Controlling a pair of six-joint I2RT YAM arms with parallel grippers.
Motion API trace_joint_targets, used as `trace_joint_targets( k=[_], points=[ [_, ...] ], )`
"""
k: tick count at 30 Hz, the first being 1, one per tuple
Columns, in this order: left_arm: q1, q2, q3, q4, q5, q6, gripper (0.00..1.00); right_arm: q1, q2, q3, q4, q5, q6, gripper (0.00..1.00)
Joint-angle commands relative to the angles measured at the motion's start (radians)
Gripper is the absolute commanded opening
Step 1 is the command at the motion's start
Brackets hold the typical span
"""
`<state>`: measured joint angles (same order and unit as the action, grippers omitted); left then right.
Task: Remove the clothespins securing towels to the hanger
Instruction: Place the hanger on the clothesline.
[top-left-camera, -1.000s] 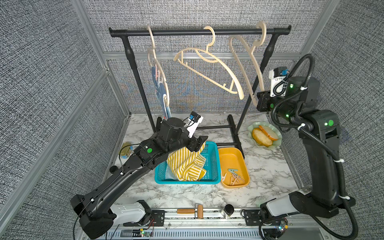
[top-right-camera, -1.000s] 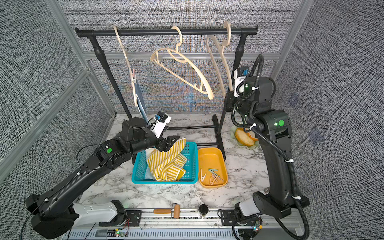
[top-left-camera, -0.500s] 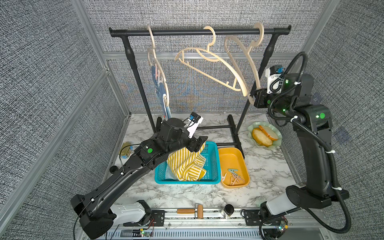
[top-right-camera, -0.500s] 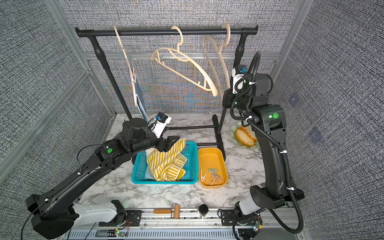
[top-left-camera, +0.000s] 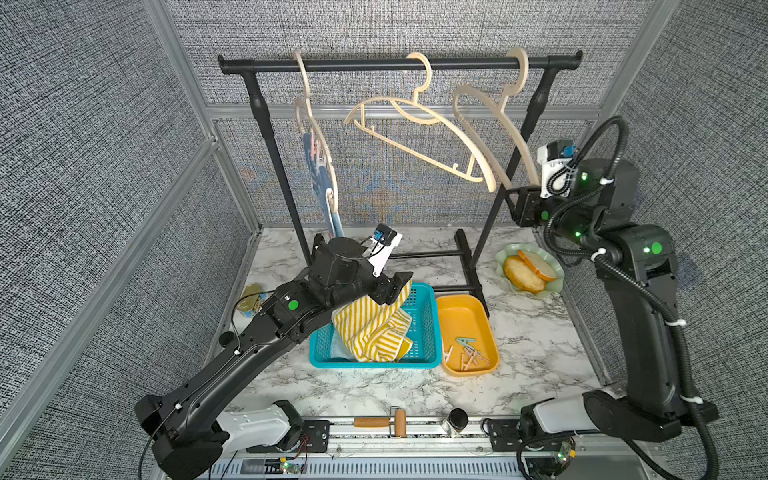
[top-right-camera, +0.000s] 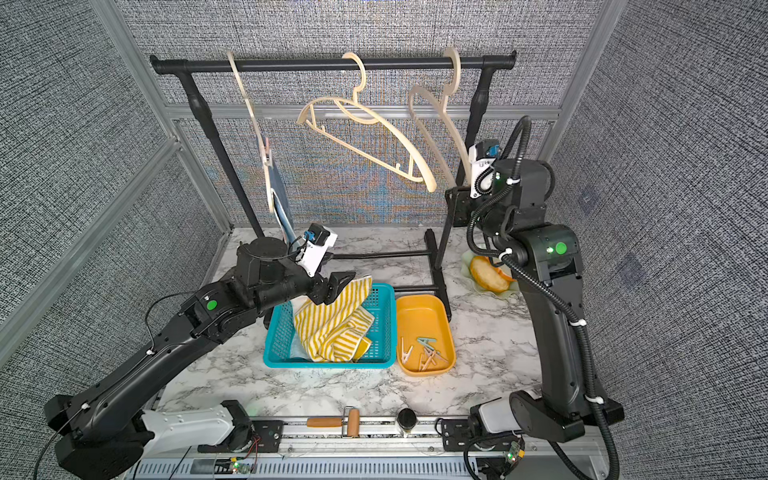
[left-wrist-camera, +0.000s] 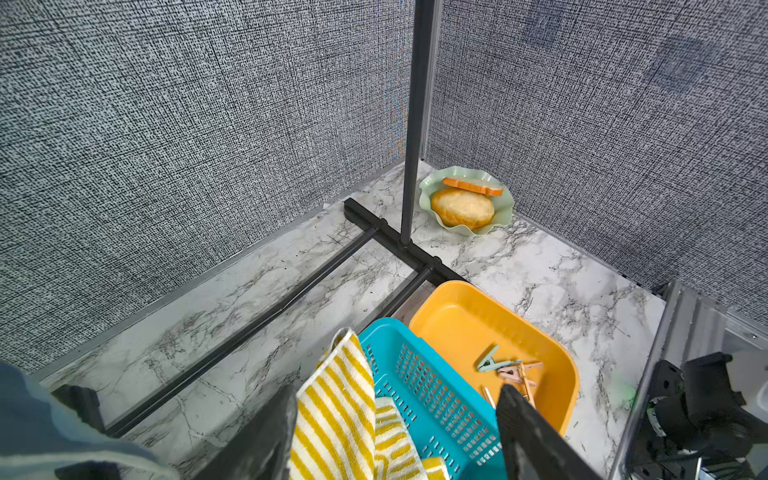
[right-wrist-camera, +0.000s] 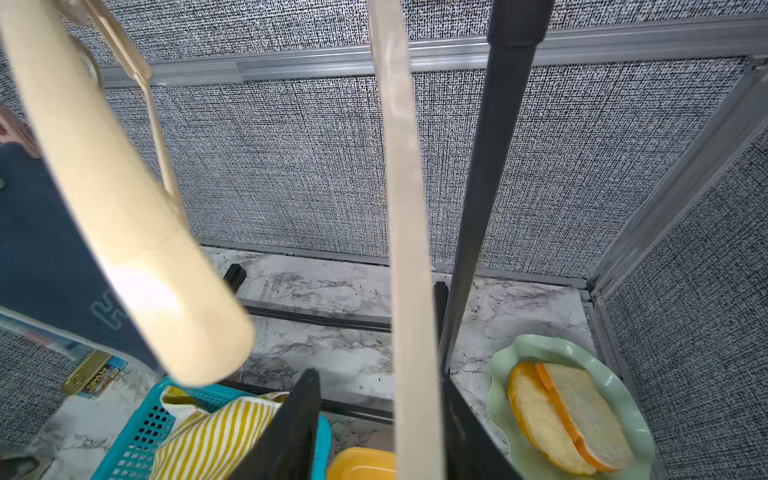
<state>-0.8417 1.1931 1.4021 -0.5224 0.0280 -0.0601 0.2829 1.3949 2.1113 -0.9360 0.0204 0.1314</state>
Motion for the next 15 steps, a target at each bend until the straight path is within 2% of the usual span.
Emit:
trace_joint_targets(
  k=[1, 8, 15],
  points=[
    [0.001, 0.0, 0.013, 0.001, -0.018, -0.001, 0.76, 0.002, -0.029, -0.016, 0.005, -0.035, 0.01, 0.53],
    [0.001, -0.006, 0.037, -0.017, -0.084, 0.002, 0.76, 0.002, -0.121, -0.095, -0.021, -0.086, 0.006, 0.6],
    [0.001, 0.032, 0.12, -0.105, -0.241, -0.055, 0.76, 0.001, -0.195, -0.175, -0.043, -0.129, 0.005, 0.64]
  ],
)
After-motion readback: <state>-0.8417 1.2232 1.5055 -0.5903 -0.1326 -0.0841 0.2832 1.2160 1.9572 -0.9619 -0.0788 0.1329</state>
